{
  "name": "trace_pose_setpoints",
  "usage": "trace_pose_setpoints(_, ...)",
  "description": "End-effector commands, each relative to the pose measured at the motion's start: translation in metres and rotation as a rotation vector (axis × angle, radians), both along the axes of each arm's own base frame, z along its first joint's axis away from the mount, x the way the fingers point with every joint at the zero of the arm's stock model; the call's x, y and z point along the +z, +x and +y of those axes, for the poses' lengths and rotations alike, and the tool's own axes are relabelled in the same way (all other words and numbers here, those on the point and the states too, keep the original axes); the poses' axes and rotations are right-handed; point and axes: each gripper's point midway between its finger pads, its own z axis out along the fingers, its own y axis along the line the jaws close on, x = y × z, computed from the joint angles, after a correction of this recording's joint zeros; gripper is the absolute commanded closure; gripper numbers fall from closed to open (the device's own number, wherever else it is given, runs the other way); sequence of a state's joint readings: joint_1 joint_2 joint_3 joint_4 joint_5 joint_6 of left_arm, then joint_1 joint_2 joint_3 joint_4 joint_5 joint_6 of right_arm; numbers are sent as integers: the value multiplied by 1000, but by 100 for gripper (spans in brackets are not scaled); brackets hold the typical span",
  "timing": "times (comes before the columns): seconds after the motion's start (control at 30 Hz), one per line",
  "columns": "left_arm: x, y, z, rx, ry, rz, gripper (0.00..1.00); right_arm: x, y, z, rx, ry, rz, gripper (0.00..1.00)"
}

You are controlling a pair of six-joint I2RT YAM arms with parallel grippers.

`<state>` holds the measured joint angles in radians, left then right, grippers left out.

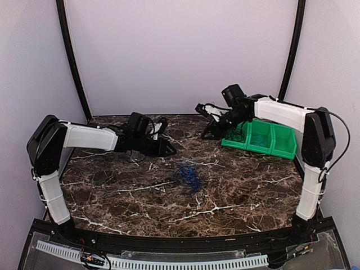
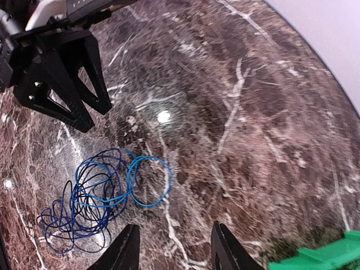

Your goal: Untangle the cables

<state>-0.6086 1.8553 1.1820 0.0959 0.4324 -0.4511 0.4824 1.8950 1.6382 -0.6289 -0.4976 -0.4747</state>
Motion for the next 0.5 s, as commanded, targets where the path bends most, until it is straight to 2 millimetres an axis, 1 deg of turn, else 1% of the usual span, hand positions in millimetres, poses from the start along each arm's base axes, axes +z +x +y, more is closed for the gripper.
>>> trace_pose_setpoints(0.0, 1, -12, -8, -58, 25, 42, 64, -35, -14, 38, 106, 7, 77, 54)
trace_pose_setpoints(0.13, 3, -3, 1, -13, 77, 27, 64, -67, -24, 60, 149, -23, 127, 51)
trace_pose_setpoints(0.27, 5, 3, 9, 29, 85, 35, 63, -94, -23, 72, 154, -72, 141, 50)
trace_pose_setpoints(0.33, 10, 4, 10, 31, 79, 28, 63, -102, -20, 77, 149, -85, 139, 50)
trace_pose_setpoints(0.47, 15, 7, 13, 38, 74, 19, 63, -118, -5, 84, 115, -110, 114, 50)
